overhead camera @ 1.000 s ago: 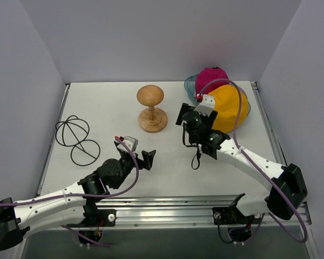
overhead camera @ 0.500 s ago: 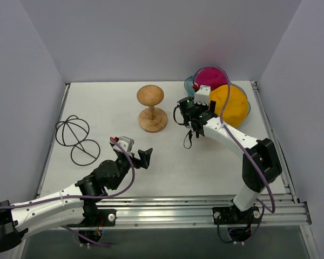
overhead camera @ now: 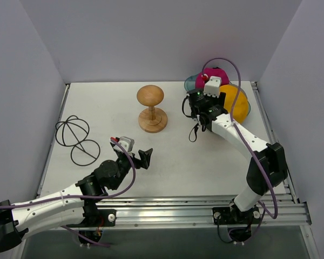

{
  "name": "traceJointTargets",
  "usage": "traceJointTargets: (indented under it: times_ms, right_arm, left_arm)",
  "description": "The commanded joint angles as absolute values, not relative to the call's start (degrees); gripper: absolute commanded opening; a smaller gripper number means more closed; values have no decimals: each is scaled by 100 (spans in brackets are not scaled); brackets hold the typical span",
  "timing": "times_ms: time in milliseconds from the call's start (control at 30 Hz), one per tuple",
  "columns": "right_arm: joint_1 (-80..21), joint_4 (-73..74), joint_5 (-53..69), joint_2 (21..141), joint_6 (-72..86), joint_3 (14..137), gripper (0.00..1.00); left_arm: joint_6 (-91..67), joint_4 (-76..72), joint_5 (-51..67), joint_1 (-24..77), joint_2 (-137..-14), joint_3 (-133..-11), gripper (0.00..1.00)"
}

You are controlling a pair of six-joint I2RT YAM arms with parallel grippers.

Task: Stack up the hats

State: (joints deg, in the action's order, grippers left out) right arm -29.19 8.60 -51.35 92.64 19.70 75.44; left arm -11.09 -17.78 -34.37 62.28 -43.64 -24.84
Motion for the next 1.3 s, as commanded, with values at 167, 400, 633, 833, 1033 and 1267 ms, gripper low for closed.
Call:
traceJointTargets:
  times_ms: [167,400,633,833,1033,1267]
  right_arm:
    - [-2523,783,-4827,9369,1679,7708,54]
    - [-2479,589,-4693,9483,1608,7594,53]
    - [-2417,659,-4816,9650,1547,7673,44]
    - [-2355,668,-4772,9642,1556,7673,40]
    - [-2355,747,-4772,9650,1494,7752,17]
    - [-2364,1053,-4895,9536,1459,7989,8]
  left_arm:
    - [-1020,-2057,-3542,6223,-4368,-2540,94]
    - [-1011,-2065,-3542,6223,-4386,-2549,94]
    - [-1011,-2065,-3560,6223,-4412,-2558,94]
    - [-1002,-2074,-3559,6223,-4438,-2558,94]
    - [-1002,-2065,-3568,6223,-4447,-2575,94]
    - [-1002,-2065,-3568,6223,-4474,-2575,94]
